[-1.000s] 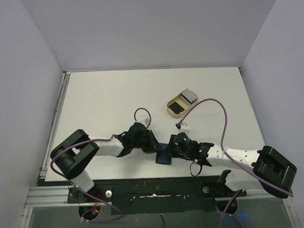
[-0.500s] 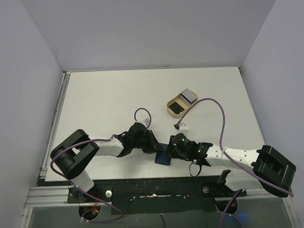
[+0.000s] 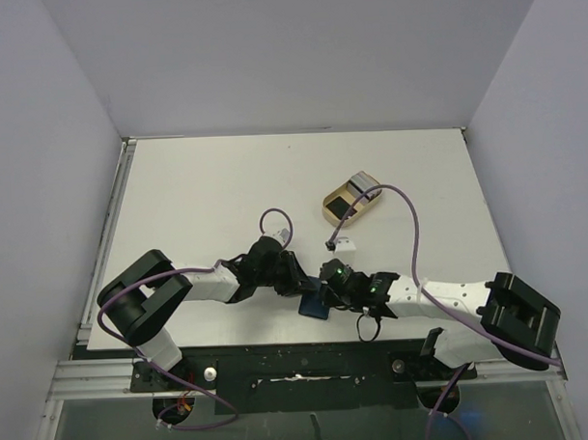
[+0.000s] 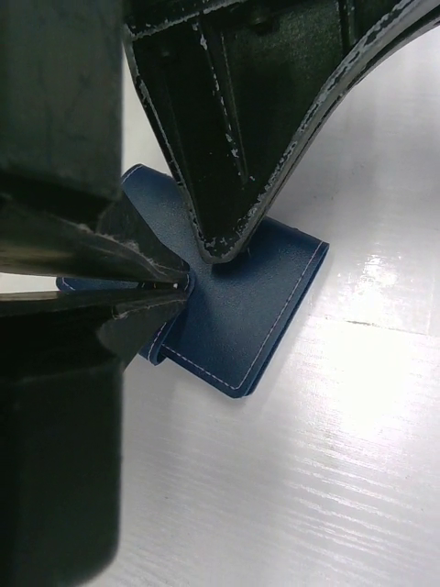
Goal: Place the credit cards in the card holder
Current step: Close the card holder at the center of the board.
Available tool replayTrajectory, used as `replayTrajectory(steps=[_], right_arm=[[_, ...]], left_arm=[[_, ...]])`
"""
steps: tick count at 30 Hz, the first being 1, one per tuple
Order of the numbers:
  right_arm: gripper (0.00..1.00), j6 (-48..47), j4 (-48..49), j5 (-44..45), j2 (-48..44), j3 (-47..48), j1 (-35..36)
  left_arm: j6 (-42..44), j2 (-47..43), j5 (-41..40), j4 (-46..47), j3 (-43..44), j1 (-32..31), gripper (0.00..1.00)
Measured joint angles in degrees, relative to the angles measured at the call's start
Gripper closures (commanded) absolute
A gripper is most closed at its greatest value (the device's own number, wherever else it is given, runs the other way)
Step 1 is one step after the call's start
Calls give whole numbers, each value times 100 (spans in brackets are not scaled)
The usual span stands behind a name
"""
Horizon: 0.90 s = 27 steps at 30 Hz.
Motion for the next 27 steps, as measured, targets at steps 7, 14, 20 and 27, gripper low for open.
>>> replayTrajectory(steps=[7, 14, 20, 27], right_arm=[[93, -9, -452, 474, 177, 286, 501], [94, 173, -1128, 1132, 603, 761, 1080], [93, 247, -1600, 1687, 1091, 1176, 1458], [90, 243, -1449, 1611, 1097, 1075, 1329]], left_arm=[[-7, 0, 39, -17, 0, -33, 89], [-9, 9, 61, -33, 7, -52, 89], [-7, 9, 57, -79, 26, -52, 89], [-9, 4, 42, -87, 26, -52, 89]])
